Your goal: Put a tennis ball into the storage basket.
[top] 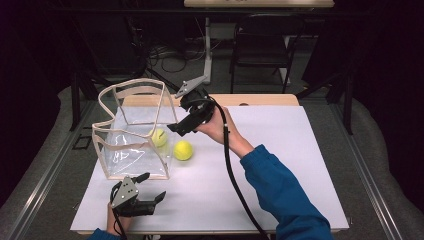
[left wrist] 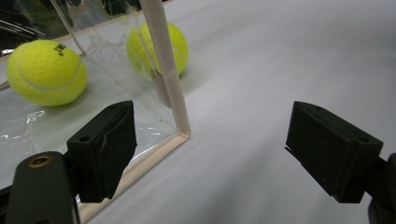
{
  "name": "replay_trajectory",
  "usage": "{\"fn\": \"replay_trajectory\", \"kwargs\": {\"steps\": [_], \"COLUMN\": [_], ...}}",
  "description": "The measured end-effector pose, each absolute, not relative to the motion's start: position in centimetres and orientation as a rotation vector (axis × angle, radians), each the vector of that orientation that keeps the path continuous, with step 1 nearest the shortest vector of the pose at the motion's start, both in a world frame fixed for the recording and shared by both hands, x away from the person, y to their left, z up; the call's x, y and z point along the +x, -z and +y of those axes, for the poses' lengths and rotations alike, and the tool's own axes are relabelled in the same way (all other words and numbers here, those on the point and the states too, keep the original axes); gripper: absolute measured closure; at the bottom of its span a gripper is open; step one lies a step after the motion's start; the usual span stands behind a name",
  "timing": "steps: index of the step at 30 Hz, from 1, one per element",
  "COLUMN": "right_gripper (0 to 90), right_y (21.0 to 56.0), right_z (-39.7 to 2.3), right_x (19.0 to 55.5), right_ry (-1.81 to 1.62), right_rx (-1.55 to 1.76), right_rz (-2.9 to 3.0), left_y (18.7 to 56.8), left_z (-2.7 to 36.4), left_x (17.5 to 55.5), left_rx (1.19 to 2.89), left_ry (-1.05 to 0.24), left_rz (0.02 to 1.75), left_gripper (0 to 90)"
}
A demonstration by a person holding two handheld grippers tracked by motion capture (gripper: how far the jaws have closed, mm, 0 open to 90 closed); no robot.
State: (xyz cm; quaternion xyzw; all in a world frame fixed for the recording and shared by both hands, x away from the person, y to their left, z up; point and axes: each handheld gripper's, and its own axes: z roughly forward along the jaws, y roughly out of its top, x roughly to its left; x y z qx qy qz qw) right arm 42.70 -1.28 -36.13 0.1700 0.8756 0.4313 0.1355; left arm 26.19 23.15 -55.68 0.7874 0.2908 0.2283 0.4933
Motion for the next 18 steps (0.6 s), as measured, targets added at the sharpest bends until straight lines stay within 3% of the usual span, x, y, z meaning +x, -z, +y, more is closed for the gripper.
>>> {"fn": "replay_trajectory", "kwargs": {"steps": [18], "right_gripper": [0.0], "right_y": [39.3], "right_z": [-3.6], "right_x": [41.5], "right_ry": [-1.210], "right_rx": [0.504], "right_rz": [2.551], "left_y": [55.8], "left_z": [23.4], "left_x": [26.3], "left_rx": [1.907], "left_ry": [-0.557], "left_rz": [0.713], "left_gripper": [16.2]}}
